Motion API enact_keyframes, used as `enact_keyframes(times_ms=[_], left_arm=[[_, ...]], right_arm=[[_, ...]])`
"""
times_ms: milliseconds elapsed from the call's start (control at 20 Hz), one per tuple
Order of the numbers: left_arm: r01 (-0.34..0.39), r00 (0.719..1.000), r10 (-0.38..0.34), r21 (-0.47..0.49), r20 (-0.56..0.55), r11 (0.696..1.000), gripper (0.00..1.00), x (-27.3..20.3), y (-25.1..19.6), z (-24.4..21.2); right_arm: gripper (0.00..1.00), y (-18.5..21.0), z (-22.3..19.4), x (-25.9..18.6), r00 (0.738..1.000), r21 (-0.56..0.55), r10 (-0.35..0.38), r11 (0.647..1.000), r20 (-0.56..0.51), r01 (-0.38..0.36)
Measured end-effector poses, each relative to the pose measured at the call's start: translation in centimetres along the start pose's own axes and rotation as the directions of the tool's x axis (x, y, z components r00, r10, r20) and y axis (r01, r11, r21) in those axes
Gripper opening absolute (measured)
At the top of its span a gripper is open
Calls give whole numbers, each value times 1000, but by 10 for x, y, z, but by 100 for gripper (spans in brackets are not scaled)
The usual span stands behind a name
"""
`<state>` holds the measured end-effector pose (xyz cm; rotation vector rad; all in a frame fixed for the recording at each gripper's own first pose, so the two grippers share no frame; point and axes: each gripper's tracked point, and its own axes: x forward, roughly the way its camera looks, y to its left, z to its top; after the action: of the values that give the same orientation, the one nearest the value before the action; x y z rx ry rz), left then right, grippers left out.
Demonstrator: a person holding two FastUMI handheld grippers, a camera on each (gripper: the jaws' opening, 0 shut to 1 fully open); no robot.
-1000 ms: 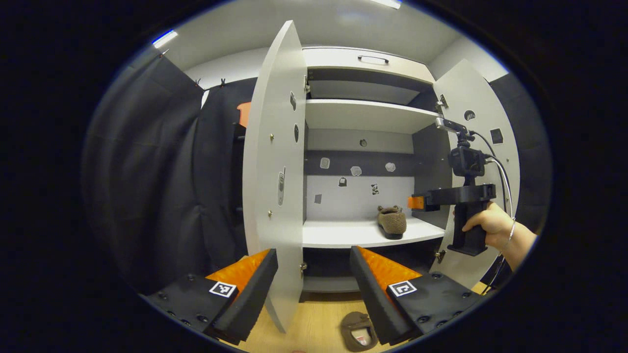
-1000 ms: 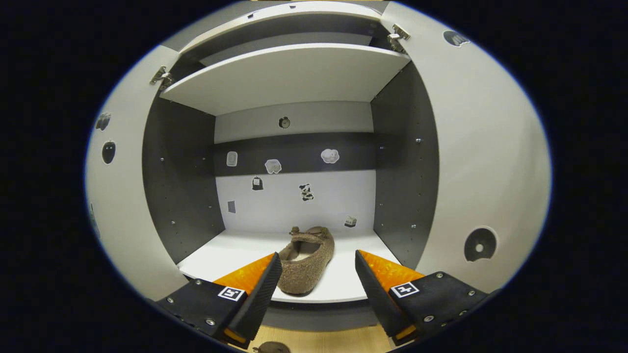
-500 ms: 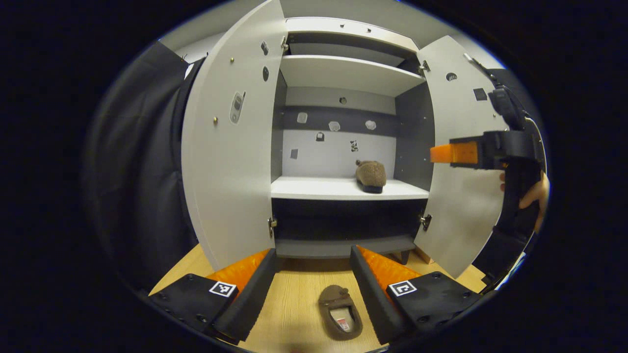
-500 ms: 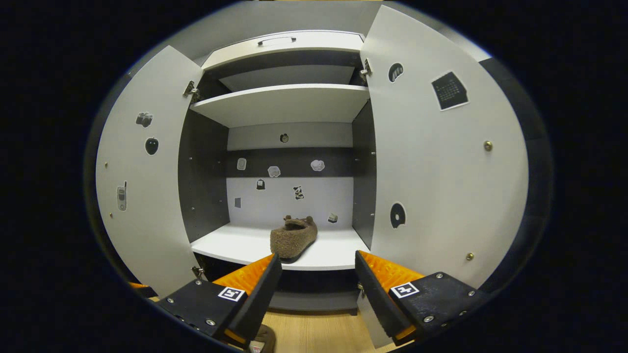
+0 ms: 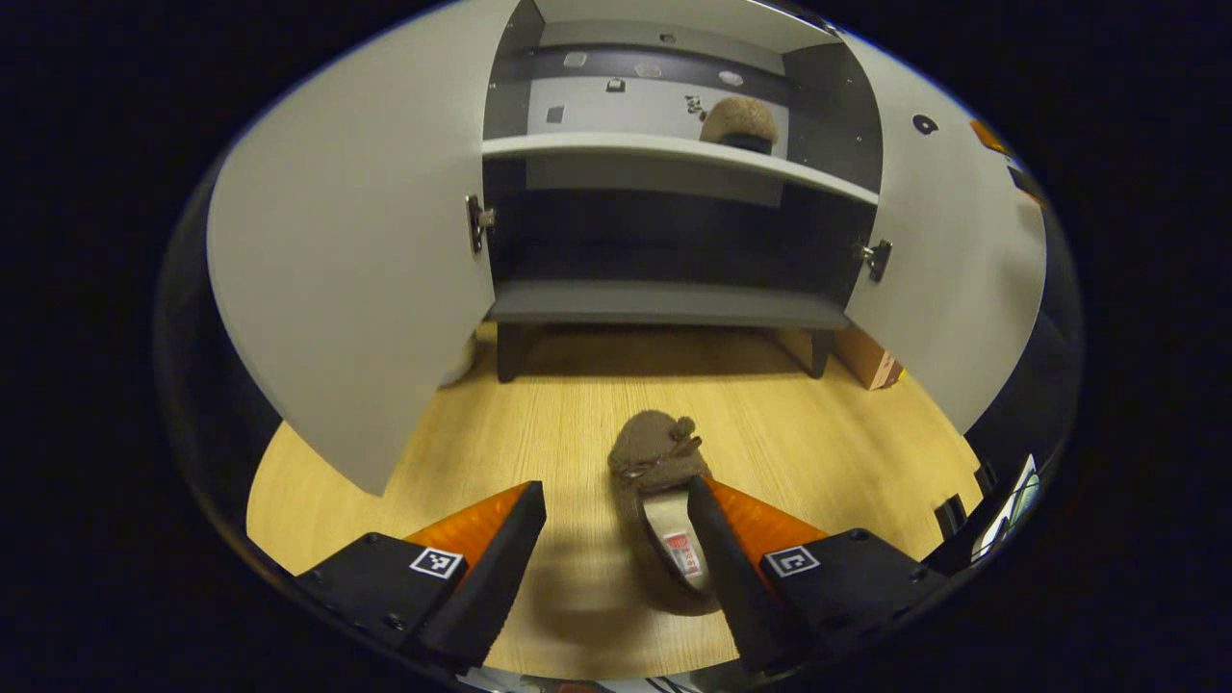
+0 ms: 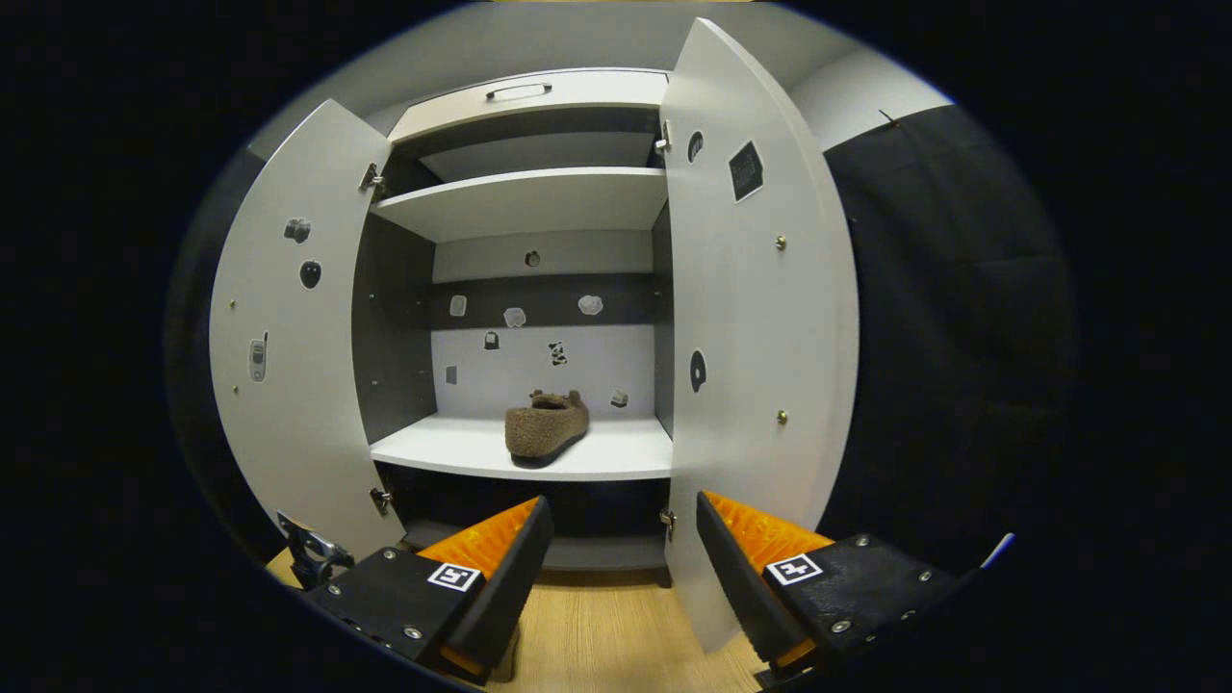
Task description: Grab one shoe with the right hand and put it into the shoe cabinet, grab the other shoe with the left hand and put it into the shoe cabinet; then close the right door with the right hand and the left door with the left hand.
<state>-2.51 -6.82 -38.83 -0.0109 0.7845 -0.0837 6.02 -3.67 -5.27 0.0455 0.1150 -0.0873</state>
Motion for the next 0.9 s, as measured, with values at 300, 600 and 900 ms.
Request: enact_keyframes(times_ms=[300,600,900], left_arm=[[-14,991,11,-16,-132,1000,98,9,6,-23],[-5,976,-5,-46,-216,999,98,8,2,-34],[54,969,-72,-83,-237,995,74,18,-16,-34]], right_arm=[[92,-32,-8,-15,998,-1,-57,998,-15,57],[92,-39,-6,-20,998,2,-61,998,-6,61],[92,-36,-3,-23,998,8,-56,998,4,56]])
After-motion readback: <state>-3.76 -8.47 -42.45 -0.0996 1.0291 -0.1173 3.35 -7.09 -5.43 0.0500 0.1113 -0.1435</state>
